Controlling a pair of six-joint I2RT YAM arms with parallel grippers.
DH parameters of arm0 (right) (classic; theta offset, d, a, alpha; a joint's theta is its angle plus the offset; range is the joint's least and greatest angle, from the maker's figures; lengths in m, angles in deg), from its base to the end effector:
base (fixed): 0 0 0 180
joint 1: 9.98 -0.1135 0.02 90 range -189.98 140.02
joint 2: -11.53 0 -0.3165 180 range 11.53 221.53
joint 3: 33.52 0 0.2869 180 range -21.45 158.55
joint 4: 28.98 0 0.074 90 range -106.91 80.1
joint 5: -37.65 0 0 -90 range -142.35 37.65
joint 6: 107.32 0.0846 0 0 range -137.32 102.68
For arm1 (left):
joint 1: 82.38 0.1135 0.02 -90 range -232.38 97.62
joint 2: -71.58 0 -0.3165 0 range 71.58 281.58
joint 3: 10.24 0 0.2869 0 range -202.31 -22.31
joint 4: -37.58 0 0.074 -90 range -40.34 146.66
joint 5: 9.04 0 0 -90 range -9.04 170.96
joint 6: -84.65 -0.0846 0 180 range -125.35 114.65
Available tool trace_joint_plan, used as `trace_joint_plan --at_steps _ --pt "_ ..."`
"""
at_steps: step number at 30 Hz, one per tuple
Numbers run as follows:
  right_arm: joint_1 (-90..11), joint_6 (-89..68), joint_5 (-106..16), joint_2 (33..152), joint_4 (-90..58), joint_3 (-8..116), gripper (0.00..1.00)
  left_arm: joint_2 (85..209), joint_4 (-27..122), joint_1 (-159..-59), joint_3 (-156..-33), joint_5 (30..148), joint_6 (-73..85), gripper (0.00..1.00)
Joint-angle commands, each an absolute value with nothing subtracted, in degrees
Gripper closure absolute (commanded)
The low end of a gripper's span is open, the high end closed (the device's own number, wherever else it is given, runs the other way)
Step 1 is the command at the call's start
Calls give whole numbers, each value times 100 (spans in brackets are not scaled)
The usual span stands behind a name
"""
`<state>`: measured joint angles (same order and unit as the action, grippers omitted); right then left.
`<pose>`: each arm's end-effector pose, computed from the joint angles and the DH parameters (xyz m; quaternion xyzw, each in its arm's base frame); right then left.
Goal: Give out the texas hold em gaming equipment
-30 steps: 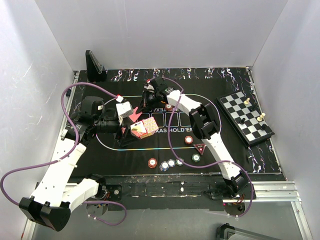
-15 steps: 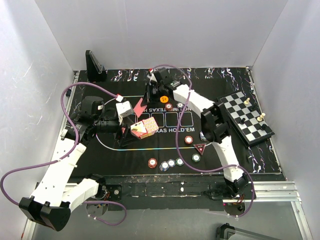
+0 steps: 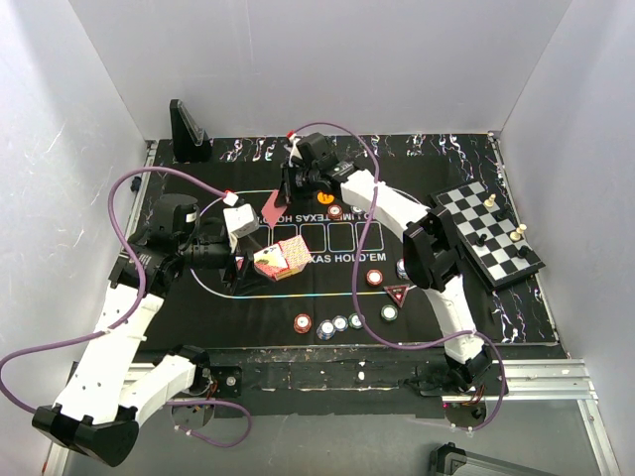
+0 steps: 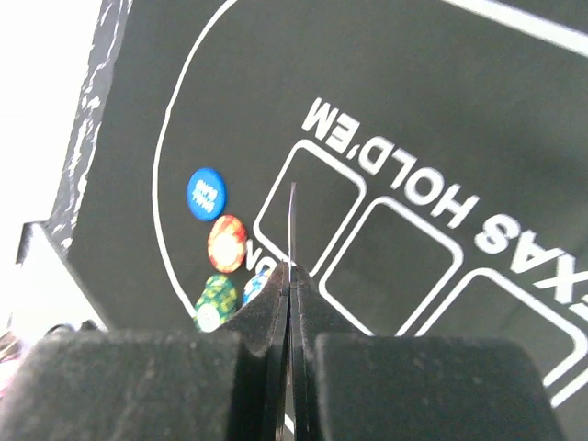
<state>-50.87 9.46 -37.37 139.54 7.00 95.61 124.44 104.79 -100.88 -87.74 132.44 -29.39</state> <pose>0.4616 0.4286 0.2795 -0.1678 0.8648 0.3515 0.3168 0.1525 -0.1208 0.3997 0.4619 0.7052 -0.3796 0.3811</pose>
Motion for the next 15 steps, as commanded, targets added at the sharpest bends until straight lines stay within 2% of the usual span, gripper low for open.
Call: trace_joint_plan --at_steps 1,10,15 --pt "-5103 1719 -2601 14107 -9 9238 99 12370 10406 -10092 -8876 13369 -3005 100" --pt "-5314 3698 -1387 15223 -1628 9807 99 12379 10353 -10092 -8867 13395 -2961 100" --pt "-5700 3437 -1227 15541 -1129 10379 96 12335 10318 -10101 -8832 13404 -2970 100"
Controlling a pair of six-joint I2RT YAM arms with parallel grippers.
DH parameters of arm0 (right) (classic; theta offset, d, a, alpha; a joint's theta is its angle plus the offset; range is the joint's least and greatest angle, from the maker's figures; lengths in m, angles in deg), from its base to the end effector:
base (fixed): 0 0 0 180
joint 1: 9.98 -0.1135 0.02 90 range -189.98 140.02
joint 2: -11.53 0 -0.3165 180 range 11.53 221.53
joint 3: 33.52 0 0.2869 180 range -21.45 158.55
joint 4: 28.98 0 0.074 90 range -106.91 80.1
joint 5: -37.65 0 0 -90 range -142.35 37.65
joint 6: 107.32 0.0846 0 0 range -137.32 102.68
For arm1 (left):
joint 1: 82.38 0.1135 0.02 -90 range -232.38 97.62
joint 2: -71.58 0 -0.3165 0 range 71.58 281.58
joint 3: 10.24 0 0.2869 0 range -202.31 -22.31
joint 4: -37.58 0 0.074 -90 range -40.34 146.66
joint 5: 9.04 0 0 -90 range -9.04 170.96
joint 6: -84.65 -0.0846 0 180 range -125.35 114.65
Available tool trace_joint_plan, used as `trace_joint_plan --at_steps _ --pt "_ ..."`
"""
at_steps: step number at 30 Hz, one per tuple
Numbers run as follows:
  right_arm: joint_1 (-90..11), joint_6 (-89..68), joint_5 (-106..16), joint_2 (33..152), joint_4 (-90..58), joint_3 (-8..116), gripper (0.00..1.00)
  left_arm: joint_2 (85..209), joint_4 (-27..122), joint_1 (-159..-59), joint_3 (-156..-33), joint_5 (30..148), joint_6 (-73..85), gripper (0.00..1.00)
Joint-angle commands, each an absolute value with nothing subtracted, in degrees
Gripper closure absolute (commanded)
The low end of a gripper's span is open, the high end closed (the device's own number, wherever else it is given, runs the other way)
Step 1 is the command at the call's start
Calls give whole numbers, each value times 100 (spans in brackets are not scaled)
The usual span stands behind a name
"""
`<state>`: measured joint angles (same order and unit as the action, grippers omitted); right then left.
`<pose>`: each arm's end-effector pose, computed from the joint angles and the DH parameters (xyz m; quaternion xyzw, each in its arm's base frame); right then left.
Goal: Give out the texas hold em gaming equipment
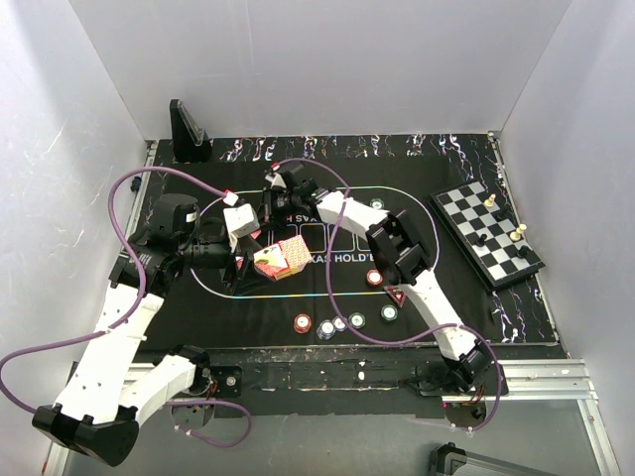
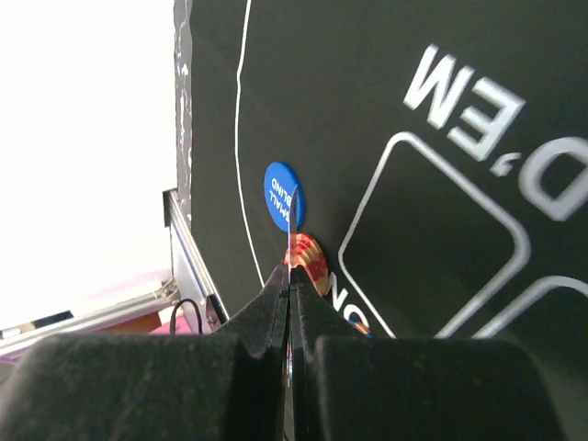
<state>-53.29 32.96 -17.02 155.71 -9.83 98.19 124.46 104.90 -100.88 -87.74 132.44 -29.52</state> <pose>0.4602 0.5011 0.1618 -0.0972 0.8393 0.5201 0.1250 0.1525 -0.1208 0.3995 0.4625 0.7052 -0.3795 0.3806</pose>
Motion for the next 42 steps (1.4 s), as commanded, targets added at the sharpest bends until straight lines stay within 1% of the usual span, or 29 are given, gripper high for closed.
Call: trace_joint_plan --at_steps 1,6,10,12,14,17,18,21,25,29,32,34,38,42 --pt "-5779 3340 -1245 15497 -1076 10345 96 12335 10301 -10092 -8814 13404 -2953 100" --pt "-6078 3217 -1315 15233 -1216 9914 96 12343 10248 -10101 -8796 13439 -2935 100" --pt "-6193 3242 -1237 15329 -1120 10124 94 12335 10257 -10092 -8814 13439 -2917 100" --pt "-6263 3269 -1175 15487 -1023 10317 87 12300 10265 -10083 -8814 13422 -2908 100" --pt "-6342 3251 -1148 15610 -935 10467 75 12273 10283 -10092 -8814 13404 -2908 100" --pt "-6430 3251 -1148 15751 -829 10625 61 12238 10283 -10092 -8788 13378 -2908 100" --pt "-6448 3243 -1148 15795 -786 10652 54 12238 10283 -10092 -8788 13387 -2908 100" --pt "-6439 3190 -1218 15822 -645 10713 45 12247 10266 -10092 -8788 13395 -2882 100" --pt "-6308 3005 -1429 15577 -521 10547 36 12255 10265 -10092 -8796 13404 -2882 100" --pt "-6000 3031 -1456 15243 -618 10363 32 12247 10274 -10101 -8796 13396 -2882 100" --pt "-5693 3040 -1421 14865 -610 10275 26 12229 10265 -10092 -8718 13352 -2900 100" --pt "-5395 3032 -1386 14532 -566 10152 19 12194 10239 -10101 -8647 13334 -2917 100" --pt "-4823 3032 -1228 13742 -381 9652 15 12141 10178 -10092 -8507 13290 -2952 100" --pt "-4260 2979 -1175 12827 -407 8581 13 12168 10064 -10092 -8375 13299 -2970 100"
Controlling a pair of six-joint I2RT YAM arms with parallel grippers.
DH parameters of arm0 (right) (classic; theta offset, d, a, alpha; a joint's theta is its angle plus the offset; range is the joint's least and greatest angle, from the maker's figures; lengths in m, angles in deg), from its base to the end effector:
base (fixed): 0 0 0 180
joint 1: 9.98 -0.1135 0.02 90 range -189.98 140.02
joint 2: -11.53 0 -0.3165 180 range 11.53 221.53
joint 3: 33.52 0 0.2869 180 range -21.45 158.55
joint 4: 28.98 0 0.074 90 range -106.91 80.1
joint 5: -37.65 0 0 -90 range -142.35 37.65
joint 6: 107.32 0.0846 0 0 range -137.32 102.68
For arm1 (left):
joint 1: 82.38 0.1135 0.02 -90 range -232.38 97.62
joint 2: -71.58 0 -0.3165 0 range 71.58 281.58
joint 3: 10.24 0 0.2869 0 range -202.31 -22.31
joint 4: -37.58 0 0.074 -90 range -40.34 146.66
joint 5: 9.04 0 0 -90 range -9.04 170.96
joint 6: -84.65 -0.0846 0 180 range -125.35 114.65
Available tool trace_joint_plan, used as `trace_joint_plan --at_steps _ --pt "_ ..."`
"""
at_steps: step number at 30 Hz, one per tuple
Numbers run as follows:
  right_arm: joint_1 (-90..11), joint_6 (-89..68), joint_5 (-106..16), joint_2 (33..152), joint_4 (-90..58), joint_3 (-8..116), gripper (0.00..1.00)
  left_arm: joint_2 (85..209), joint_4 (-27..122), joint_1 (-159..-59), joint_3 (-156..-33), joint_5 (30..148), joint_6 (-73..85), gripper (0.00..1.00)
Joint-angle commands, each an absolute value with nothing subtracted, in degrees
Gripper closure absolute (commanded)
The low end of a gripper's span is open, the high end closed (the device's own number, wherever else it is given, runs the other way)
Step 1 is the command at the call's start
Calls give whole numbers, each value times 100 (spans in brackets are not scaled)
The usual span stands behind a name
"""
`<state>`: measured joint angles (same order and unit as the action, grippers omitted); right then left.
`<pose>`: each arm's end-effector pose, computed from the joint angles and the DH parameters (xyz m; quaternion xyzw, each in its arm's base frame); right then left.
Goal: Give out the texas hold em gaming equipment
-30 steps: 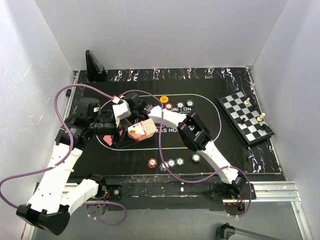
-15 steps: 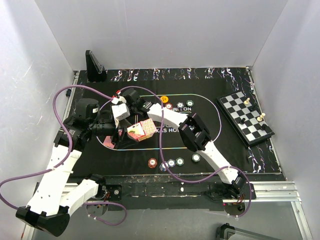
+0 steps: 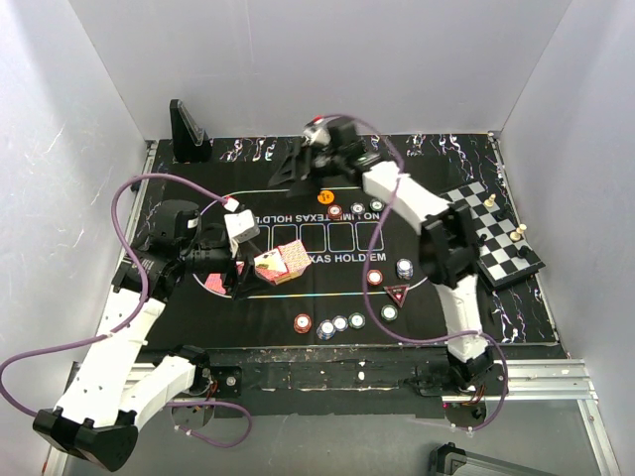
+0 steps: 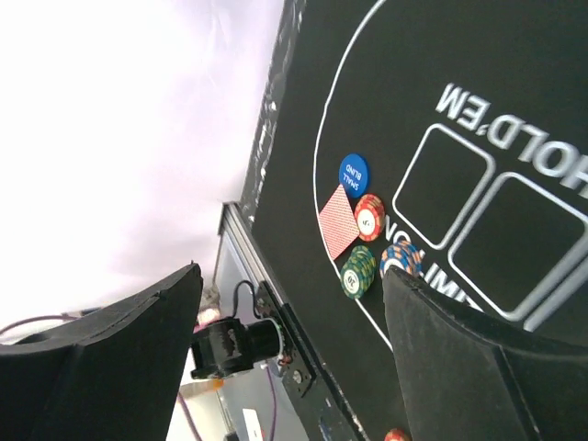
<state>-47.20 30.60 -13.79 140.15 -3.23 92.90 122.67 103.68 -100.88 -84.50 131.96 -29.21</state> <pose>0.4682 0.4219 0.2841 -0.0940 0.8212 0.5375 0.1669 0.1481 -0.1189 0.3860 0.4593 0.7095 -0.3774 0.3785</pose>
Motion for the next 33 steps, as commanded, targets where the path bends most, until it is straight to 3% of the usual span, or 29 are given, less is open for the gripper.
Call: trace_joint_plan --at_steps 1,10,16,29,33 --pt "-4129 2987 -1122 12581 -442 8317 13 12185 10055 -10092 -8357 13290 -3013 100" --pt "-3705 3470 -288 10638 -1619 5601 11 12255 9765 -10092 -8041 13027 -3480 100" --pt "-3889 3743 -6 9715 -2121 4589 10 12440 9519 -10083 -8049 12991 -3559 100" --pt "-5041 3770 -129 9933 -2016 4614 8 12730 9334 -10083 -8251 13000 -3524 100" --pt "-5059 3744 -129 10003 -1998 4693 12 12695 9325 -10092 -8260 12991 -3506 100"
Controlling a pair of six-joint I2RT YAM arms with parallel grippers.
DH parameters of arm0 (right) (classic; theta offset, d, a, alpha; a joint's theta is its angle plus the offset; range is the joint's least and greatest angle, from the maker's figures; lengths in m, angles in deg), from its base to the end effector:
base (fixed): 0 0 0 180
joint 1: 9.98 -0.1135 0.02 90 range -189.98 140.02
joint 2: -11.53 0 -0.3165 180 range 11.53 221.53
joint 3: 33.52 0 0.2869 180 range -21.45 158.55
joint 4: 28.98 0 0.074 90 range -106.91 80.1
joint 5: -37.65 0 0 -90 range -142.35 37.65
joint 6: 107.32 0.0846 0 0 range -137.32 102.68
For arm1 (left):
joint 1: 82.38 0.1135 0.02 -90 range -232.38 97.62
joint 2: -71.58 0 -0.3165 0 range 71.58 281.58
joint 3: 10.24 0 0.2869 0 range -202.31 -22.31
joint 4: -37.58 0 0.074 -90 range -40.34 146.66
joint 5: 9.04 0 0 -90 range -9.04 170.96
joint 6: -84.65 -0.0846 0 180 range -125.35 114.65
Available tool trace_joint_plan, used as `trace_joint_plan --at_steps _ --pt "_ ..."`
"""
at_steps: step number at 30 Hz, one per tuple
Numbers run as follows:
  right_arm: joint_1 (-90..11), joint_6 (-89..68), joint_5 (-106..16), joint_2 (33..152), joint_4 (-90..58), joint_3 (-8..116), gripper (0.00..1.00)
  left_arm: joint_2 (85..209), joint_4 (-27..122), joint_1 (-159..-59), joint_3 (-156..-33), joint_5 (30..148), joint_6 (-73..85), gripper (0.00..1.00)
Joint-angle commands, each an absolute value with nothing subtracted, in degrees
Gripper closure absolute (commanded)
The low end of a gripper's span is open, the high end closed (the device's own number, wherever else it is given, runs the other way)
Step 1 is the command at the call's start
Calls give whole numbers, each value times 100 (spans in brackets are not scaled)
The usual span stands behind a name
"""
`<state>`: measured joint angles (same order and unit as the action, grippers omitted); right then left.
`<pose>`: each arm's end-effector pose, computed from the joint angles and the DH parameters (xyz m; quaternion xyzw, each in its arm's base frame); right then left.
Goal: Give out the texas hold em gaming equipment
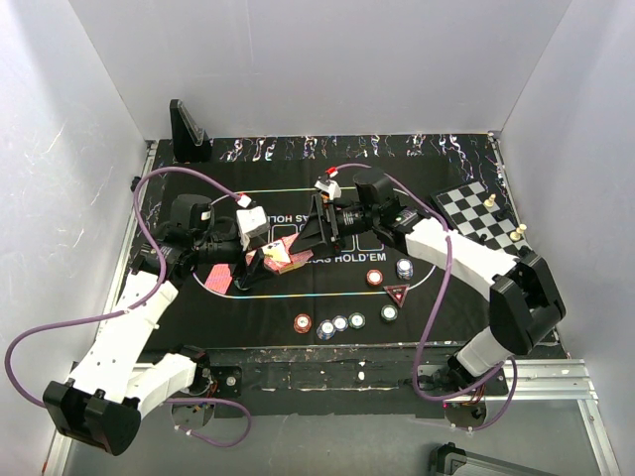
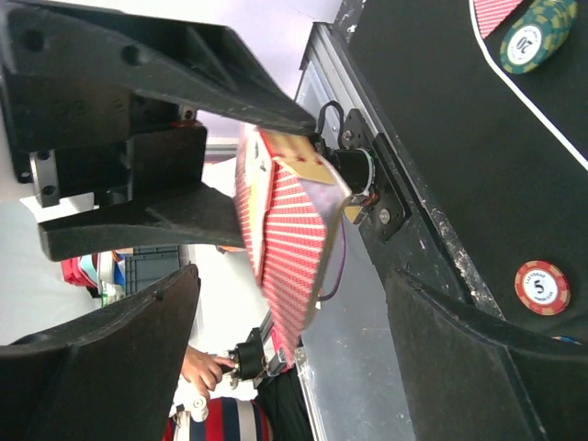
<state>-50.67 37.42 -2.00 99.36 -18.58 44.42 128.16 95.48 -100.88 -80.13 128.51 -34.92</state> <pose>0.2689 0.3171 0.3361 -0.1505 0.7668 0.6175 0.0897 0.1872 -0.1284 0.3517 0.4860 0.7076 -0.3361 0.3875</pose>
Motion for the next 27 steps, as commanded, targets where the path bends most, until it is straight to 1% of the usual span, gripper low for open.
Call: trace_joint_plan --at_steps 1,7,10,13,17,21,27 --pt "-5050 3743 -94 10030 -1998 4684 15 12686 9334 -10092 -8260 12991 -3506 100" --pt "-5059 3840 -50 10144 -2147 4640 32 12695 9255 -10092 -8348 13079 -3418 100" --pt "-5059 3901 -67 10179 -2253 4614 38 12686 9237 -10092 -8366 13132 -3357 100" --pt "-5059 3945 -67 10188 -2314 4579 46 12669 9220 -10092 -8375 13176 -3278 100" --pt "-5033 4042 -85 10197 -2455 4482 51 12616 9220 -10101 -8410 13220 -3207 100" --pt "-4936 4104 -111 10118 -2525 4386 61 12581 9237 -10092 -8383 13220 -3198 100" --pt "-4752 4104 -120 9951 -2526 4228 66 12581 9228 -10101 -8383 13263 -3190 100"
